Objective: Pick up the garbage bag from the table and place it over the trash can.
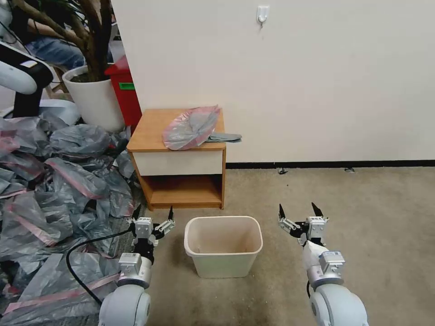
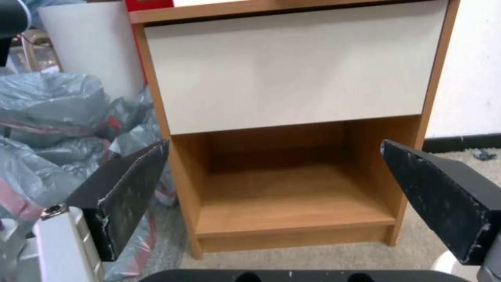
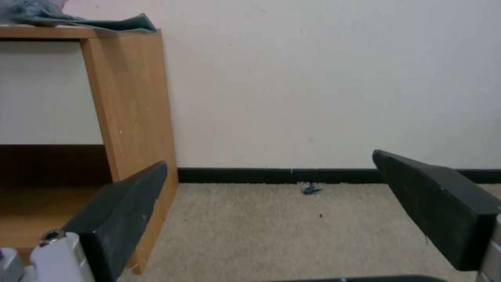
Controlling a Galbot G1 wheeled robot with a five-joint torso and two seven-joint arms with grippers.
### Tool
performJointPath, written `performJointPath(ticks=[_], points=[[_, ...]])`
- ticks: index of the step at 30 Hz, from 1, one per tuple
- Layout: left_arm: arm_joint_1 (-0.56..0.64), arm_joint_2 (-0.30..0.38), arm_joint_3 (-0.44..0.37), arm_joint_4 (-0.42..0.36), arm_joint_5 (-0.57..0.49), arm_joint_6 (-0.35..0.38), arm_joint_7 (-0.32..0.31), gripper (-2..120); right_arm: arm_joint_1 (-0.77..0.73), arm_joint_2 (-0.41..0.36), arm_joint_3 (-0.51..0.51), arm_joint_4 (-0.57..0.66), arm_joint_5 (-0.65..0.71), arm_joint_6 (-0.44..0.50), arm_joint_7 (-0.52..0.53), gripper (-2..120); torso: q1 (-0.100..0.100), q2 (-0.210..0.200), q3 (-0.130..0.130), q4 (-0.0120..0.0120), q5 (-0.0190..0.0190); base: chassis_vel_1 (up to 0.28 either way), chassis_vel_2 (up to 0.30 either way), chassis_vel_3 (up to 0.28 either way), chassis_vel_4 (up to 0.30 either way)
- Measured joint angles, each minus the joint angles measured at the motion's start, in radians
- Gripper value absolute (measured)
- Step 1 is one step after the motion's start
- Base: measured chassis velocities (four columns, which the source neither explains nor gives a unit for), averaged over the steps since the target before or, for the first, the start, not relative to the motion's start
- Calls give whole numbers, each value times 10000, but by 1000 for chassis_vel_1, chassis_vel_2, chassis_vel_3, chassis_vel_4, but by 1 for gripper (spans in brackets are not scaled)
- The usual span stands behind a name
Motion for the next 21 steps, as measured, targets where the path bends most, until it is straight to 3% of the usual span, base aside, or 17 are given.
performJointPath(ticks=[21], points=[[1, 0, 0, 0, 0, 0, 0, 100, 0, -1, 0, 0, 0, 0, 0, 100, 0, 0, 0, 0, 0, 0, 0, 0, 0]])
